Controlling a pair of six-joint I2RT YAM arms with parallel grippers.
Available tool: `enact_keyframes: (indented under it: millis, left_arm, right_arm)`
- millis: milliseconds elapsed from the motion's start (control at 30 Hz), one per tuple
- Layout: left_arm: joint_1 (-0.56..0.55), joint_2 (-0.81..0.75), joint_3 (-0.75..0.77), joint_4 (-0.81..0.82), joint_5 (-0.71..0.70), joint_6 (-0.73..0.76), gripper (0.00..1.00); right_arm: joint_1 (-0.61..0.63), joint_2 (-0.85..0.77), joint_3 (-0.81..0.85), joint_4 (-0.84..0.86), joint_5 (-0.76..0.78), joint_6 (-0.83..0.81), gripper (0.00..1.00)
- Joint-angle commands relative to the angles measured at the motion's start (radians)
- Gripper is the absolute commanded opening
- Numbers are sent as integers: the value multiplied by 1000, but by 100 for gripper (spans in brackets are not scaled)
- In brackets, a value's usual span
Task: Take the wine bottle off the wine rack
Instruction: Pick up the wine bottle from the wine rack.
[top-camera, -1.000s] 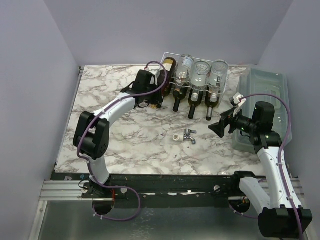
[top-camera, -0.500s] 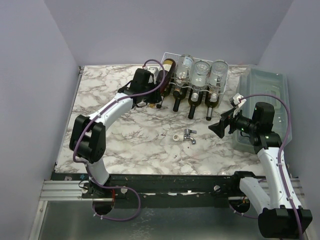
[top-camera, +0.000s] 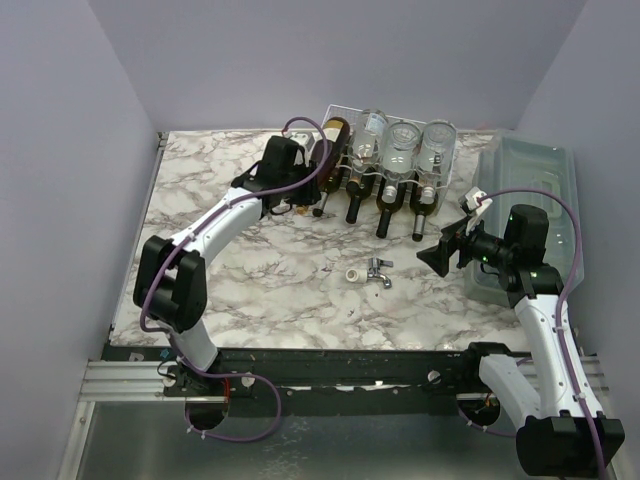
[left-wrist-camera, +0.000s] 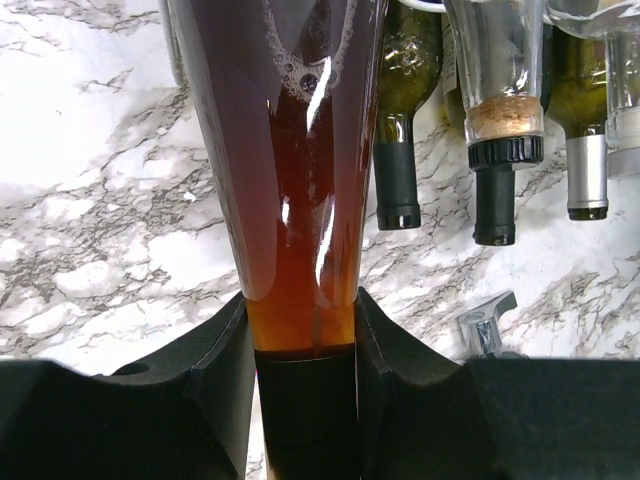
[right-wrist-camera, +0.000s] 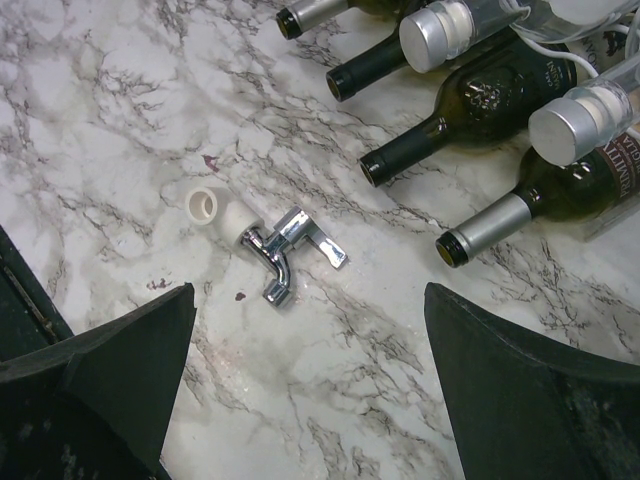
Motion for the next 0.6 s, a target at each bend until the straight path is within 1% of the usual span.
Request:
enact_keyframes:
  millis: [0, 433, 500, 567]
  left_arm:
    - [6, -167, 47, 368, -65, 43, 0]
    - [6, -194, 33, 372, -56, 40, 0]
    - [6, -194, 30, 372, -48, 29, 0]
    - [6, -192, 26, 372, -37, 17, 0]
  right_arm:
    - [4, -12, -10, 4, 17, -12, 100]
    - [4, -12, -11, 6, 20, -12, 100]
    - [5, -9, -13, 8, 4, -10, 100]
    - [5, 5, -9, 4, -49, -18, 100]
